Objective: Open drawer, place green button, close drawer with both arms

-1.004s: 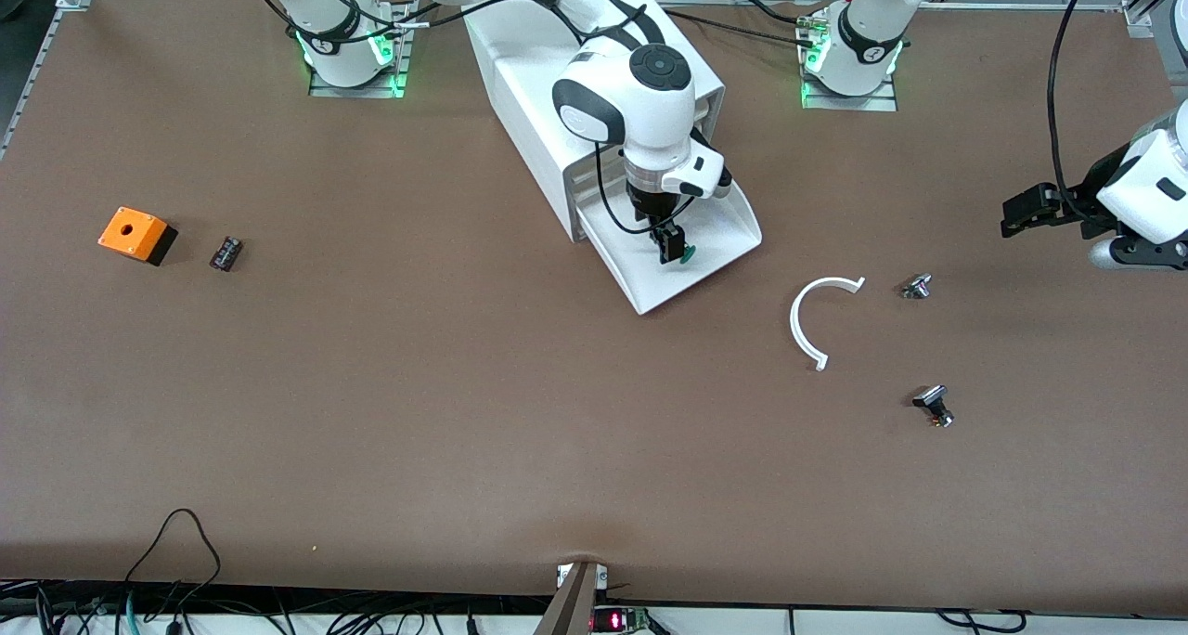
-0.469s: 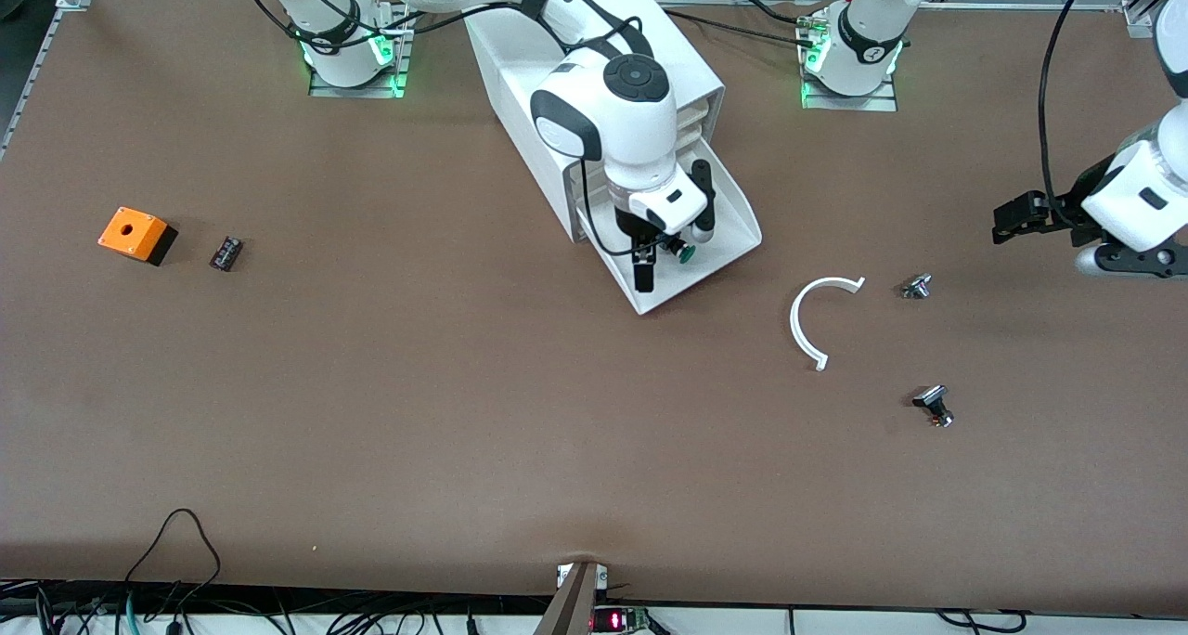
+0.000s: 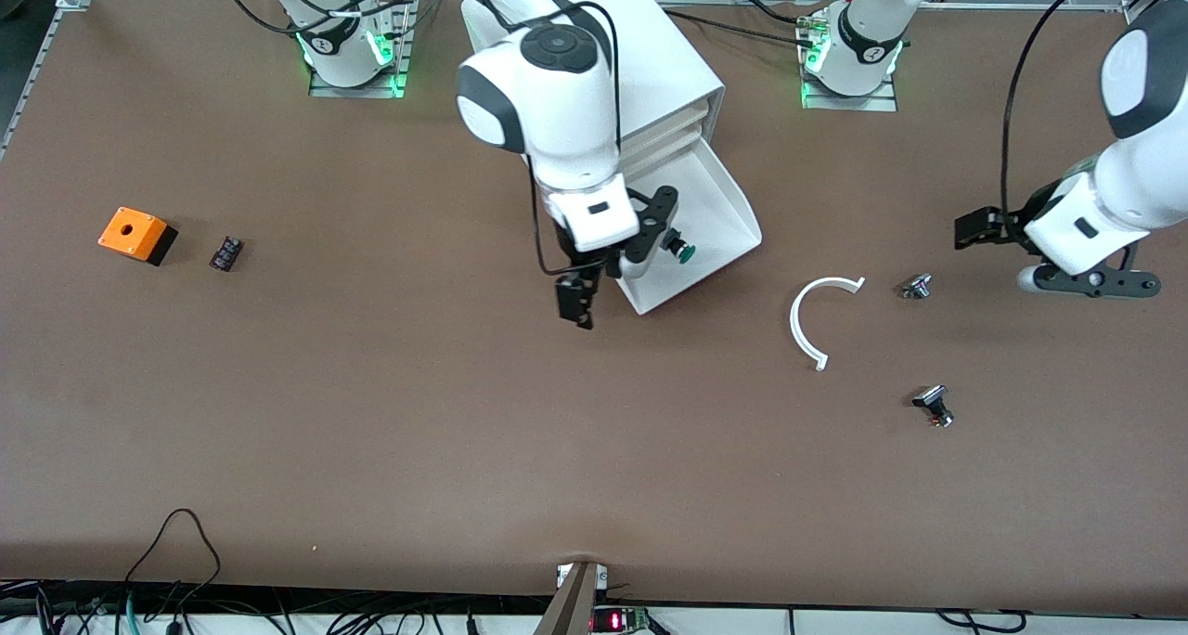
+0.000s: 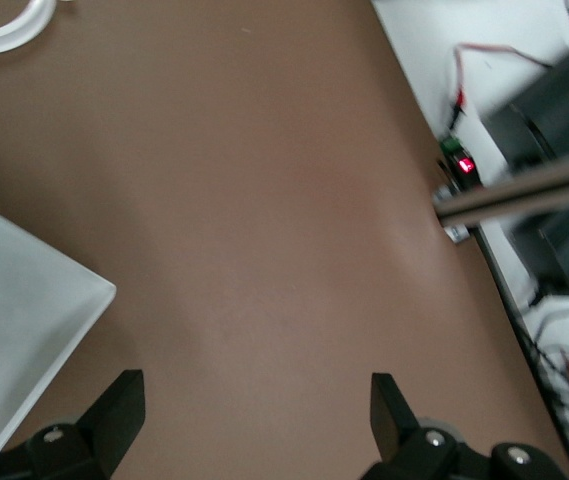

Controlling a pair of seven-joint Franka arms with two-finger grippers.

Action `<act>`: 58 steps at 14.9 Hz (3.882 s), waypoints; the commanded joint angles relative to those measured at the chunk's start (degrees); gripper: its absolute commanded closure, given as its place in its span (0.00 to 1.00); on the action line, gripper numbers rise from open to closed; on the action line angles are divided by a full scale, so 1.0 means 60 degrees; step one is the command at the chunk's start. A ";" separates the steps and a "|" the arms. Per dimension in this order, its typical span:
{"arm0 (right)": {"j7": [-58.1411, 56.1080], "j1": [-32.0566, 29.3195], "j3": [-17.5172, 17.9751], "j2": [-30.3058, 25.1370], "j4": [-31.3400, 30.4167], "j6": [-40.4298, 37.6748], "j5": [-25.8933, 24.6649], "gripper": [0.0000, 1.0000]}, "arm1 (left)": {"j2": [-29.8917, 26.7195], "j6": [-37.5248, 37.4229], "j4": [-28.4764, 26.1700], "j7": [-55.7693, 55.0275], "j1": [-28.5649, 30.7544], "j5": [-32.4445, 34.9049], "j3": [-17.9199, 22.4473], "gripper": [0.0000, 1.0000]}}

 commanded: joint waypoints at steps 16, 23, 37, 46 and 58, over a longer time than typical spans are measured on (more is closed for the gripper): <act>0.9798 -0.3260 0.0404 -0.1894 -0.1135 -0.5199 -0.0008 0.00 | 0.2396 0.7495 -0.3332 -0.8309 -0.2258 -0.0098 -0.1419 0.00; 0.6887 -0.6809 0.1800 -0.3036 -0.1646 -0.5083 0.0079 0.00 | 0.2939 0.8346 -0.3480 -0.8764 -0.2742 -0.0025 -0.1214 0.00; 0.2443 -0.7164 -0.0968 -0.4531 -0.2483 -0.5243 0.2761 0.00 | 0.2880 0.7937 -0.4124 -0.9630 -0.3797 -0.0039 -0.1753 0.00; 0.2413 -0.7193 -0.0835 -0.4782 -0.2614 -0.5815 0.1867 0.00 | 0.2866 0.7835 -0.4505 -0.9660 -0.4500 -0.1078 -0.2766 0.00; 0.1946 -0.7193 -0.0968 -0.4605 -0.2556 -0.5200 0.2233 0.00 | 0.1287 0.8259 -0.4037 -0.9251 -0.2819 -0.0919 -0.1743 0.00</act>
